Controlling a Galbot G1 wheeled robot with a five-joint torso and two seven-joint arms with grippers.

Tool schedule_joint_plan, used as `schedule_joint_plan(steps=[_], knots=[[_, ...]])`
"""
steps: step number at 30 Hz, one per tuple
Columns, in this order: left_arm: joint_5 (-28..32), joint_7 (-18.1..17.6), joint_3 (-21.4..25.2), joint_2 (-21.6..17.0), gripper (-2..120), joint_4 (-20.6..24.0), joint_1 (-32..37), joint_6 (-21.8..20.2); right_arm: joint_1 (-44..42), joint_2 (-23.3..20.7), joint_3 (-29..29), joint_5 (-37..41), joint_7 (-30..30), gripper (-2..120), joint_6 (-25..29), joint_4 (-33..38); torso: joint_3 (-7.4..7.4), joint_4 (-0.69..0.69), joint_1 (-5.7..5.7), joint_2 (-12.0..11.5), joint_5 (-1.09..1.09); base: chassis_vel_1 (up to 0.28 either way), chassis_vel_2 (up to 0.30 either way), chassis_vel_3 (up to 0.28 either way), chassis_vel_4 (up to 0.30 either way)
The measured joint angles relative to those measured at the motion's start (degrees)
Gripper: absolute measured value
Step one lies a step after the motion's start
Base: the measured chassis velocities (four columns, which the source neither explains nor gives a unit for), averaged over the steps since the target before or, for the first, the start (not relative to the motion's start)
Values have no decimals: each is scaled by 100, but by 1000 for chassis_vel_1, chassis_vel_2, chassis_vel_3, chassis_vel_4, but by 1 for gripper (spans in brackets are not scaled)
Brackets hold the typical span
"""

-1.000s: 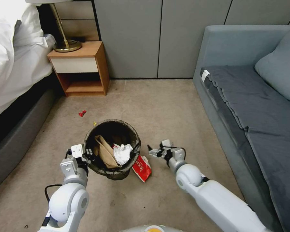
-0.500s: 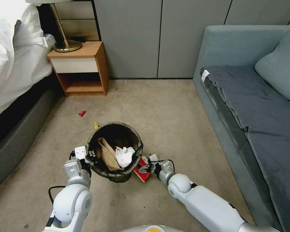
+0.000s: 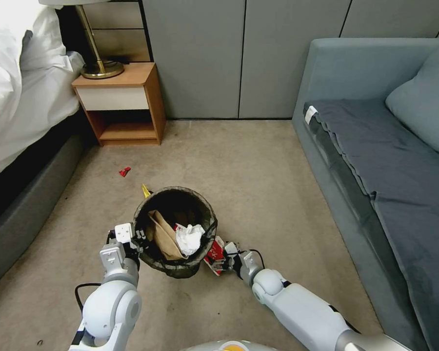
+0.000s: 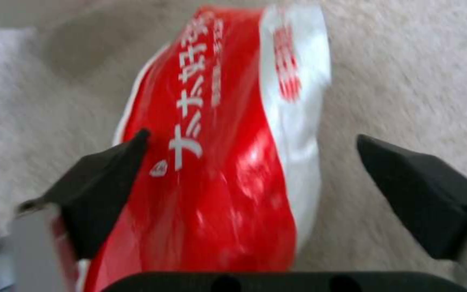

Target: Pick up the trash bin, then pick up the garbage from the floor and place it into the trash bin.

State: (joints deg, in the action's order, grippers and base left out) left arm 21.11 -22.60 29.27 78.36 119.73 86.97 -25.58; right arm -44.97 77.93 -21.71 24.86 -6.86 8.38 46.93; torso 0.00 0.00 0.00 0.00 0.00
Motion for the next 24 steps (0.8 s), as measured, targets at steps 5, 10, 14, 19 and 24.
schedule_joint_plan(steps=[5,10,14,19,24], knots=[[-20,2,-19,9,0,-21,-8,6,-18,59,244,-177,-131,70,185,-225,0,0,0,0,-1,0,0,0,0],[-20,3,-24,-2,0,-48,-31,6,-8,60,291,-180,-56,51,189,-152,0,0,0,0,-1,0,0,0,0],[-18,5,-24,3,0,-59,-33,9,-12,63,296,-170,16,37,188,-110,0,0,1,0,-1,0,0,0,0],[-14,5,-24,0,0,-66,-44,9,-4,72,306,-176,35,22,201,-103,0,0,0,0,0,0,0,0,0],[-13,6,-39,6,0,-72,-52,9,25,87,328,-172,47,6,215,-101,0,0,0,0,0,0,0,0,0]])
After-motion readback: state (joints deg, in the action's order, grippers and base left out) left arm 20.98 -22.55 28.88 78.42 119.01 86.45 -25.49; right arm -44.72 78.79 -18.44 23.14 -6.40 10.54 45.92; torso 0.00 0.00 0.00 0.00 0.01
